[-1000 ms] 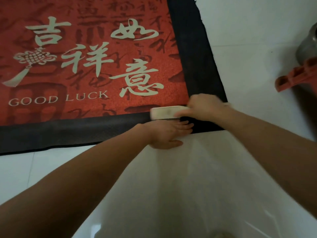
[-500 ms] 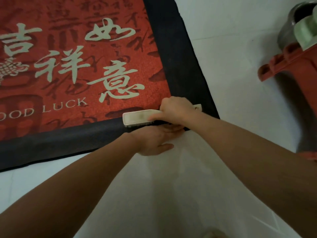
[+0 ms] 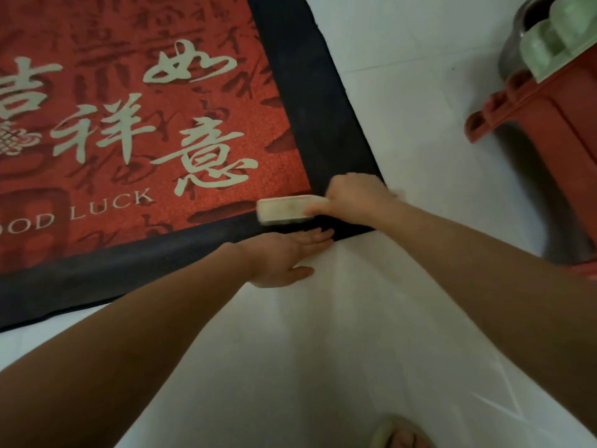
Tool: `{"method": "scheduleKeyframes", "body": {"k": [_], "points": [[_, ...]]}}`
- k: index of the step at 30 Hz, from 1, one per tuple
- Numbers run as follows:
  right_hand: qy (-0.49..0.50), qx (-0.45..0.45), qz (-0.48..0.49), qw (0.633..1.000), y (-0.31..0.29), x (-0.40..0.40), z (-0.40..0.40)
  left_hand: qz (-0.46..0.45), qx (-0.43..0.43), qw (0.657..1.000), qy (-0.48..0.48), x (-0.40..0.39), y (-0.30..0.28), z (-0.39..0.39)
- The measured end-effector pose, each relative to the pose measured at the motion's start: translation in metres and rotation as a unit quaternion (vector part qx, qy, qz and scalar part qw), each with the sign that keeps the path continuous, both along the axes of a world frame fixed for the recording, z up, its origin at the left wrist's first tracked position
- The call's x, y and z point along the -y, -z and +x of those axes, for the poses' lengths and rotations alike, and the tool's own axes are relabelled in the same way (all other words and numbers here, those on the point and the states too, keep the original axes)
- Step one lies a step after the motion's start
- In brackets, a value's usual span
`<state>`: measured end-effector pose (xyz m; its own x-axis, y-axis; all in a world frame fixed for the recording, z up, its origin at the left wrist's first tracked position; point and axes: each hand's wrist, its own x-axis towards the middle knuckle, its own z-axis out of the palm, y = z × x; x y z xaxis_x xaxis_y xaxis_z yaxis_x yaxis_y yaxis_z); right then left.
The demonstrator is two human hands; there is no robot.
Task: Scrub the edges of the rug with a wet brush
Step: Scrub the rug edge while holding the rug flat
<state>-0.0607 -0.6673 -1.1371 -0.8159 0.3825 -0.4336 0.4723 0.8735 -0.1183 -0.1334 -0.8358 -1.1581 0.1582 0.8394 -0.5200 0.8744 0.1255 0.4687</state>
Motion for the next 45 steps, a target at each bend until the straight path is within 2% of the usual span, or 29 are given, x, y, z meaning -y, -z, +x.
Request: {"method": "scheduleKeyframes", "body": {"k": [2, 3, 8, 11, 14, 16, 18, 21, 23, 24, 26, 28, 30, 32, 34, 38, 40, 43, 45], "points": [[0.085, 0.004, 0.011, 0.996, -0.001, -0.022, 0.024, 0.001, -0.001, 1.000, 0.006, -0.003, -0.001, 0.001], [0.089, -0.002, 0.021, 0.996, 0.001, -0.015, 0.027, -0.001, -0.003, 1.000, -0.001, -0.004, -0.002, 0.003], [-0.016, -0.045, -0.042, 0.998, 0.006, 0.069, -0.008, -0.028, -0.037, 0.997, -0.060, 0.005, -0.005, 0.018], [0.092, -0.011, -0.003, 0.996, 0.004, 0.019, 0.013, -0.026, -0.018, 0.999, -0.030, 0.015, -0.004, 0.012], [0.245, -0.013, 0.025, 0.969, 0.005, 0.008, 0.046, -0.018, 0.004, 0.999, -0.031, 0.020, -0.001, 0.005], [0.262, -0.060, -0.039, 0.962, 0.015, 0.051, 0.045, -0.006, 0.006, 0.999, -0.032, 0.019, 0.001, 0.007], [0.250, -0.061, -0.103, 0.961, 0.020, 0.089, 0.040, 0.000, 0.008, 0.999, -0.045, 0.024, -0.003, 0.004], [0.246, -0.054, -0.043, 0.967, 0.013, 0.060, 0.046, 0.102, -0.019, 0.985, -0.136, 0.038, -0.012, -0.012], [0.313, -0.075, -0.036, 0.946, 0.007, 0.046, 0.055, 0.187, -0.064, 0.945, -0.260, 0.043, -0.010, -0.022], [0.326, -0.079, -0.046, 0.941, 0.006, 0.056, 0.057, 0.198, -0.078, 0.921, -0.326, 0.042, -0.005, -0.023], [0.282, -0.055, -0.093, 0.953, 0.009, 0.096, 0.049, 0.138, -0.086, 0.893, -0.420, 0.034, 0.005, -0.022], [0.225, -0.036, -0.119, 0.966, 0.014, 0.117, 0.047, 0.052, -0.073, 0.894, -0.440, 0.026, 0.015, -0.022], [0.245, -0.053, -0.097, 0.963, 0.015, 0.091, 0.052, 0.016, -0.059, 0.906, -0.418, 0.028, 0.023, -0.024], [0.301, -0.106, -0.091, 0.943, 0.011, 0.057, 0.059, 0.024, -0.048, 0.911, -0.408, 0.034, 0.026, -0.025], [0.302, -0.137, -0.074, 0.941, 0.005, 0.056, 0.064, 0.051, -0.041, 0.906, -0.418, 0.036, 0.030, -0.023], [0.131, -0.100, -0.122, 0.979, 0.010, 0.129, 0.043, 0.061, -0.067, 0.894, -0.438, 0.034, 0.034, -0.023], [0.088, -0.094, -0.094, 0.987, 0.016, 0.122, 0.040, 0.045, -0.058, 0.897, -0.436, 0.036, 0.033, -0.027], [0.164, -0.073, -0.012, 0.984, 0.017, 0.073, 0.045, 0.038, -0.044, 0.906, -0.419, 0.037, 0.028, -0.029], [0.192, -0.092, -0.045, 0.976, 0.019, 0.090, 0.039, 0.032, -0.042, 0.907, -0.419, 0.034, 0.026, -0.029]]}}
